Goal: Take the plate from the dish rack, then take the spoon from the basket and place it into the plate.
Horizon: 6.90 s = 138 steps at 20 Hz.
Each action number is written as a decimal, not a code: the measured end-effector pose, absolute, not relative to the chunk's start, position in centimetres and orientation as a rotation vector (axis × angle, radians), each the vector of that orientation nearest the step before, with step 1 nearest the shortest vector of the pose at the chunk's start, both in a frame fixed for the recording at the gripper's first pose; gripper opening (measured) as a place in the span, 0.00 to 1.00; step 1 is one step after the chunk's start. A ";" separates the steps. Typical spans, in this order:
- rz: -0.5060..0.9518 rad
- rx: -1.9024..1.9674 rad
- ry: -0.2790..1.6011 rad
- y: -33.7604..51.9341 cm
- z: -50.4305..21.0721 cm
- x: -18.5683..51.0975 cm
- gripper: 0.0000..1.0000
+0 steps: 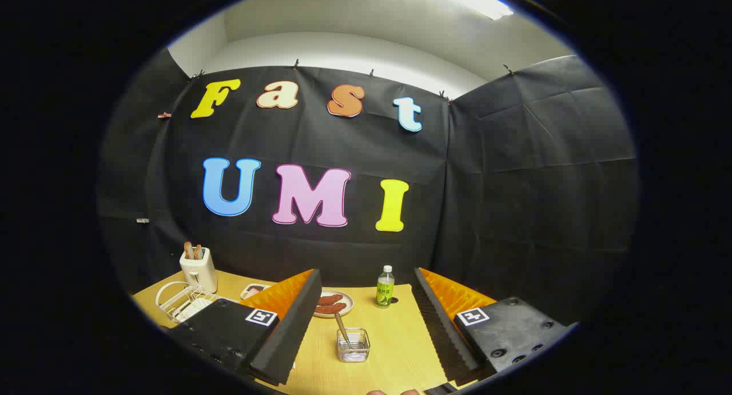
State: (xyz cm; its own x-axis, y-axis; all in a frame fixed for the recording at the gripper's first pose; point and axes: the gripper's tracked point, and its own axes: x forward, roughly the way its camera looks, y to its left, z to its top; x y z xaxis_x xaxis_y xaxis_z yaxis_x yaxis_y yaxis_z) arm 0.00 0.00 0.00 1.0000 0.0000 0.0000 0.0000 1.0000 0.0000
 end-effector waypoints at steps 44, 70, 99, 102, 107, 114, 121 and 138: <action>0.256 -0.002 0.444 21.5 -10.2 9.1 0.96; 0.097 0.057 0.770 25.2 -20.2 11.1 0.25; 0.291 0.170 0.731 18.9 -16.2 4.8 0.15; 0.328 0.186 0.737 15.5 -16.1 1.7 0.15; 0.351 0.260 0.823 10.7 -18.7 -3.5 0.15; 0.390 0.283 0.903 7.1 -25.7 -4.5 0.16; 0.463 0.310 1.038 5.8 -33.1 -3.0 0.16; 0.554 0.143 0.708 2.6 -28.5 4.2 0.99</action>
